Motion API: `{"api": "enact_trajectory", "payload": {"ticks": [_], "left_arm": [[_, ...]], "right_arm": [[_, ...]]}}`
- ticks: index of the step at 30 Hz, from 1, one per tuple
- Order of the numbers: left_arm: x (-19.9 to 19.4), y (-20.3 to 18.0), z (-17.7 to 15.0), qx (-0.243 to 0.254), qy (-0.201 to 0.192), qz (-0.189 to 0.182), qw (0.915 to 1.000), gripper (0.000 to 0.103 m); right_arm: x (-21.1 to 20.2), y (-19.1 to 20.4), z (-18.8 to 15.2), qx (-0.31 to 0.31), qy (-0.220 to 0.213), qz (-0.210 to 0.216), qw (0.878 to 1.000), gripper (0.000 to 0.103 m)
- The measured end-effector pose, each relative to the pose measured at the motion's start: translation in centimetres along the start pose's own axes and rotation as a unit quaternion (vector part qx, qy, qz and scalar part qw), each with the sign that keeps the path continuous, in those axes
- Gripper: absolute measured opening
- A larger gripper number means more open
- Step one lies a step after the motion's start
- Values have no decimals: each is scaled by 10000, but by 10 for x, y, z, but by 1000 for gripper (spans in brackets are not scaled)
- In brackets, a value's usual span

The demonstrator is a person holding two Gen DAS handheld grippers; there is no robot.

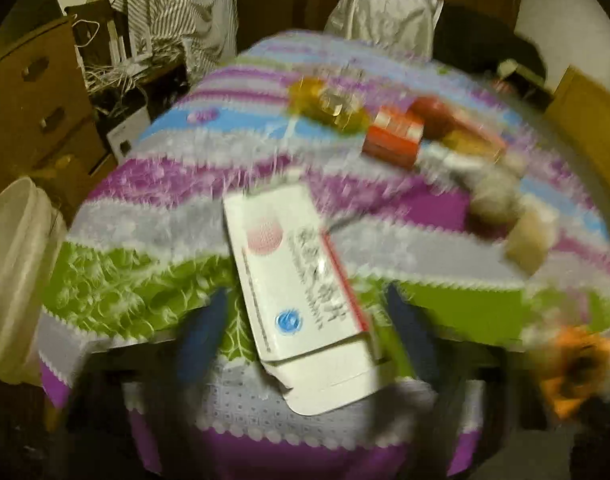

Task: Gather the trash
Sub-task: 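Carry the tissue and medicine box over the white bucket with both tools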

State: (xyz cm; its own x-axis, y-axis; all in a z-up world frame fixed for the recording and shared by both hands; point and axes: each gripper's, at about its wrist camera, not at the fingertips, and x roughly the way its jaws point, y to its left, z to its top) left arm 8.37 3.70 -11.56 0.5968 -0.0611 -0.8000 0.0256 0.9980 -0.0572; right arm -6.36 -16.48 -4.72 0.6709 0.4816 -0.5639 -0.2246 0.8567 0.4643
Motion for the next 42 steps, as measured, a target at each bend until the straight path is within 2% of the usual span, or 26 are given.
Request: {"api": "enact_trajectory", "payload": {"ticks": [4, 10, 18, 23, 33, 42], "left_arm": [[-6, 10, -4, -170, -157, -38, 9997, 50], [-54, 24, 3, -164, -733, 474, 9960, 50], [-97, 67, 13, -317, -1240, 1141, 9852, 50], [-115, 111, 19, -544, -1405, 1503, 9771, 50], [-147, 208, 23, -1025, -1577, 2198, 9572, 50], [-163, 269, 16, -1295, -1596, 2573, 9442, 51]], "right_arm": [[-5, -2, 1, 5, -62, -27, 10000, 8], [-3, 9, 16, -178, -176, -5, 9997, 8], [28, 60, 44, -658, -102, 278, 9974, 8], [54, 111, 69, -1069, -39, 579, 9926, 8], [116, 241, 111, -1893, 171, 1195, 9745, 8], [166, 328, 123, -2396, 357, 1341, 9609, 8]]}}
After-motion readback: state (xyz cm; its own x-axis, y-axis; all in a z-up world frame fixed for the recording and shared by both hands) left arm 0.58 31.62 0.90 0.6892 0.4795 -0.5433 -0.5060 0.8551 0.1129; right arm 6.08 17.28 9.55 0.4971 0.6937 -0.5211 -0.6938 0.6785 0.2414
